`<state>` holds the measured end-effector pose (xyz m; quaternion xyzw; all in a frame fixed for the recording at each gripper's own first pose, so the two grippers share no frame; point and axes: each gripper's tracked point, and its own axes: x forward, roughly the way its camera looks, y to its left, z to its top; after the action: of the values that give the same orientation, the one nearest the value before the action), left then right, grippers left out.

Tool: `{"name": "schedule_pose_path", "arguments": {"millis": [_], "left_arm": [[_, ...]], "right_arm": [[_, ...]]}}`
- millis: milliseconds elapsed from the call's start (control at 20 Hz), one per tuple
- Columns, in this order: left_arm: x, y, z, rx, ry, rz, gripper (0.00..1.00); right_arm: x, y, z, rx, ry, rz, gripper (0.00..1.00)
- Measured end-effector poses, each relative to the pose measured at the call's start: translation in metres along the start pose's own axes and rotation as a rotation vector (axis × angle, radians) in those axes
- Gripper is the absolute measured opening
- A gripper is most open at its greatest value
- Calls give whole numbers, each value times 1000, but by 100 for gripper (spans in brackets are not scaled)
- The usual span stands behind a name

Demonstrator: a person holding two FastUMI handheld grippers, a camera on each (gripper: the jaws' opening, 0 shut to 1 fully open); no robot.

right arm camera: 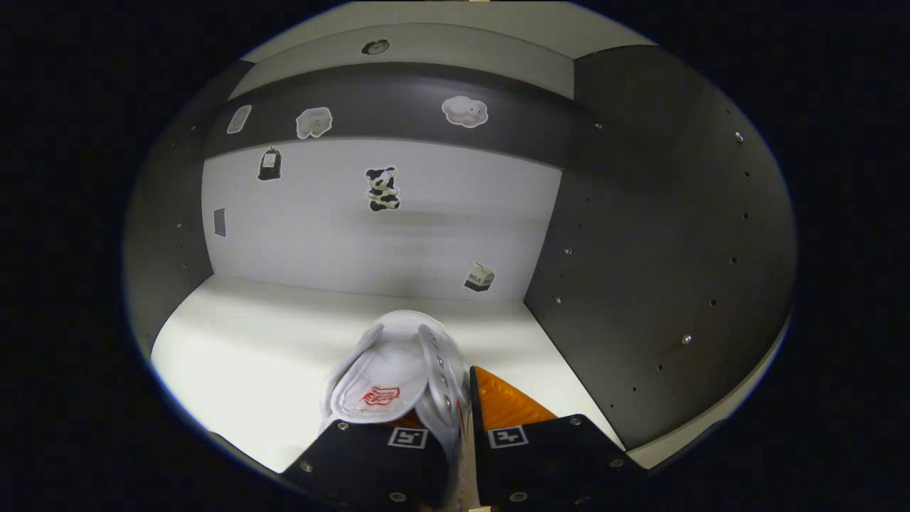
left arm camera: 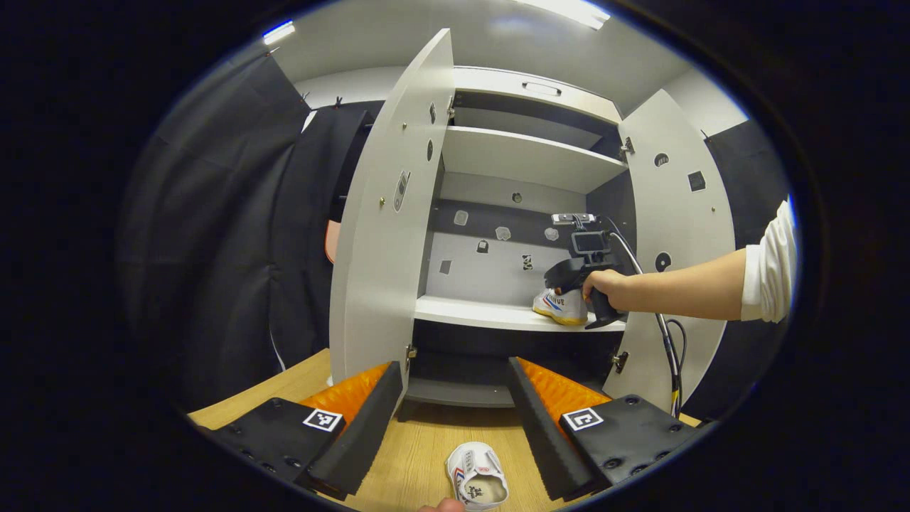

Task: Grab one shoe with the right hand and put it into the shoe cabinet, grab the other shoe with the left hand and put it into the shoe cabinet; then close the right door with the right hand and the left door with the left hand.

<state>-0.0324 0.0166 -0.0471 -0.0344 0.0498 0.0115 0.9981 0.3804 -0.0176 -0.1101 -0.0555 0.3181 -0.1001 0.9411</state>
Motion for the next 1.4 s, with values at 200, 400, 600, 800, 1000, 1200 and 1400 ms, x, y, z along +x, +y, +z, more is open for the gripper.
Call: {"name": "schedule_pose_path", "arguments": {"millis": [200, 400, 600, 800, 1000, 1200, 1400], "left_arm": [[0, 3, -4, -8, 5, 6, 96], [2, 3, -4, -10, 3, 0, 96], [6, -1, -4, -2, 2, -15, 96], [9, -9, -3, 2, 2, -39, 96], [11, -23, -5, 10, 9, -71, 97], [12, -36, -11, 15, 25, -98, 96], [8, -39, -26, 22, 55, -111, 96]], "right_arm": [[-21, 0, 7, -25, -28, 48, 36], [-55, -9, 13, -34, -83, 99, 62], [-104, -19, 34, -27, -186, 135, 75], [-170, -22, 47, 20, -318, 206, 86], [-229, -33, 31, 59, -430, 239, 93], [-278, -50, -14, 110, -543, 232, 93], [-319, -67, -87, 118, -645, 182, 92]]}}
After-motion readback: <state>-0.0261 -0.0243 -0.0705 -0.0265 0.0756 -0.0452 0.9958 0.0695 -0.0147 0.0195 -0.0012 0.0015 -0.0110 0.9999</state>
